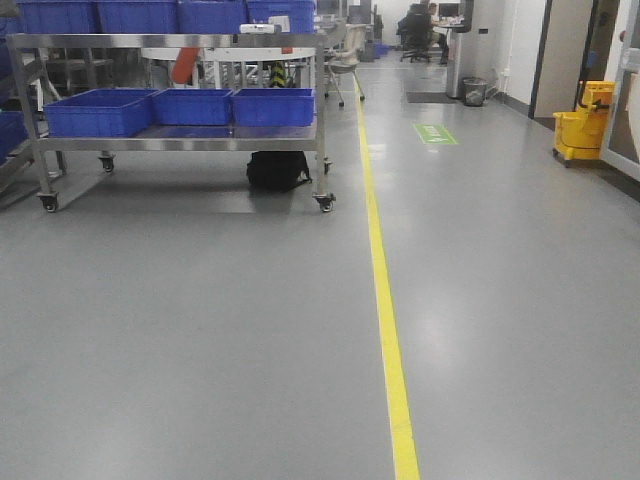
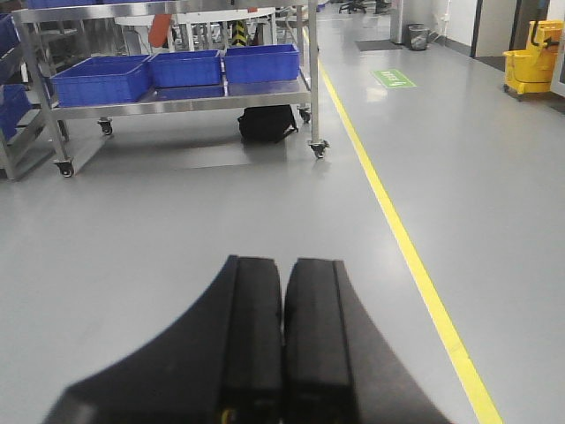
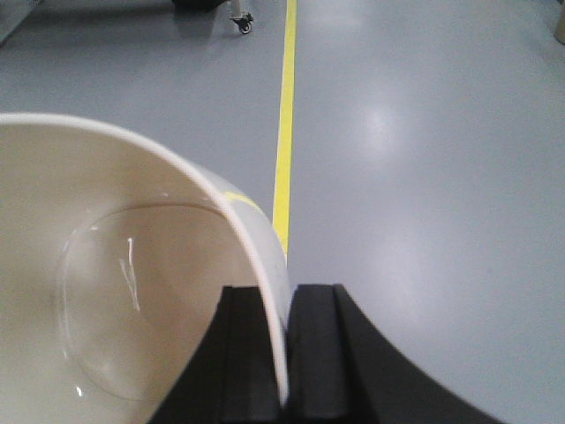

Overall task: Move white bin to right shelf second layer
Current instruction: 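Drive along the yellow-lined aisle carrying the bin in the right gripper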

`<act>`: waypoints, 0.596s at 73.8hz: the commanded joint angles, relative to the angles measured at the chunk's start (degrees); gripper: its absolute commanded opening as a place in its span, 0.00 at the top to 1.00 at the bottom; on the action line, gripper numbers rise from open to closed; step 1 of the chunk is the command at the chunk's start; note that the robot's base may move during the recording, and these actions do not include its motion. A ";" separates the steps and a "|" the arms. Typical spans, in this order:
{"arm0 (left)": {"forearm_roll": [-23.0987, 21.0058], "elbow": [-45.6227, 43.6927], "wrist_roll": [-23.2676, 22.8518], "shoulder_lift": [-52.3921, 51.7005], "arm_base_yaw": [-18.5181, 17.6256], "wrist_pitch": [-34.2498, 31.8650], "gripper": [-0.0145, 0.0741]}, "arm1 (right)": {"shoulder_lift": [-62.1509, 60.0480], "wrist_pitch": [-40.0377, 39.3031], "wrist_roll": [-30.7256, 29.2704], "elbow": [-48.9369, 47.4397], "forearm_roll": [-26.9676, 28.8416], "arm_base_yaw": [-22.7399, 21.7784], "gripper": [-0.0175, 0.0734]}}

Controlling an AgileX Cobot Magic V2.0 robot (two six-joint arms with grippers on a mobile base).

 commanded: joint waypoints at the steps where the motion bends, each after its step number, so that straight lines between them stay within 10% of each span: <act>1: 0.00 2.11 -0.30 -0.79 -0.19 -4.91 0.74 | 0.24 -5.63 -0.14 -1.55 0.40 -0.29 0.76; 44: 0.00 2.11 -0.30 -0.79 -0.19 -4.91 0.74 | 0.29 -5.63 -0.14 -1.55 0.40 -0.29 0.76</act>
